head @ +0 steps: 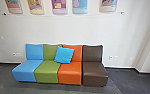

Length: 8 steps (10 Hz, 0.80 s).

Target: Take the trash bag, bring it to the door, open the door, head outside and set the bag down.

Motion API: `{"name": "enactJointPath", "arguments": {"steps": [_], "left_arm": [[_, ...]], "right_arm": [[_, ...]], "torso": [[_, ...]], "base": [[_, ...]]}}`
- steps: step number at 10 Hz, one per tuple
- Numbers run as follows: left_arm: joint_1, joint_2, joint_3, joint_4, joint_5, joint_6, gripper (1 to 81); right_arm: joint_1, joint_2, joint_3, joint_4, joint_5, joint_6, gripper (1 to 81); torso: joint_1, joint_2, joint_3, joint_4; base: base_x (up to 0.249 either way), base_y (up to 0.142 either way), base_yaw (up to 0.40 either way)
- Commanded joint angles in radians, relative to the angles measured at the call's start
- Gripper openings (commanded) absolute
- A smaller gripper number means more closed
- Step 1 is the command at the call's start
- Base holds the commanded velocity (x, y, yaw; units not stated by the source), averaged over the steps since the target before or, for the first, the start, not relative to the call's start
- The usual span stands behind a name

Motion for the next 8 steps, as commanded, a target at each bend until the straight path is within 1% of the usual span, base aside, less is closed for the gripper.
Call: {"name": "enactJointPath", "arguments": {"steps": [1, 2, 4, 5, 6, 7, 8], "left_arm": [[-0.065, -0.038, 0.038, 0.000, 0.059, -0.004, 81.1], [-0.073, -0.041, 0.040, -0.003, 0.066, -0.007, 81.1], [-0.088, -0.049, 0.040, -0.052, 0.068, -0.005, 81.1], [-0.099, -0.052, 0.040, -0.071, 0.068, -0.007, 81.1], [-0.114, -0.057, 0.040, -0.117, 0.068, -0.007, 81.1], [-0.140, -0.064, 0.043, -0.151, 0.069, -0.007, 81.1], [-0.169, -0.080, 0.061, -0.163, 0.071, -0.007, 81.1]], "right_arm": [[0.077, -0.155, 0.166, 0.003, -0.045, 0.003, 81.1], [0.100, -0.209, 0.220, 0.006, -0.045, 0.004, 81.1], [0.154, -0.286, 0.305, 0.014, -0.047, 0.008, 81.1], [0.177, -0.316, 0.341, 0.020, -0.047, 0.017, 81.1], [0.200, -0.352, 0.383, 0.022, -0.054, 0.021, 81.1], [0.215, -0.372, 0.407, 0.023, -0.059, 0.021, 81.1], [0.228, -0.381, 0.417, 0.025, -0.061, 0.021, 81.1]], "torso": [[0.063, -0.097, -0.090, -0.021], [0.080, -0.129, -0.120, -0.005], [0.117, -0.197, -0.180, -0.008], [0.132, -0.225, -0.141, -0.009], [0.148, -0.256, -0.140, -0.009], [0.160, -0.280, -0.159, -0.009], [0.174, -0.303, -0.163, -0.009]], "base": [[0.000, 0.000, 0.000], [0.000, 0.000, 0.000], [0.000, 0.000, 0.000], [0.000, 0.000, 0.000], [0.000, 0.000, 0.000], [0.000, 0.000, 0.000], [0.000, 0.000, 0.000]]}}
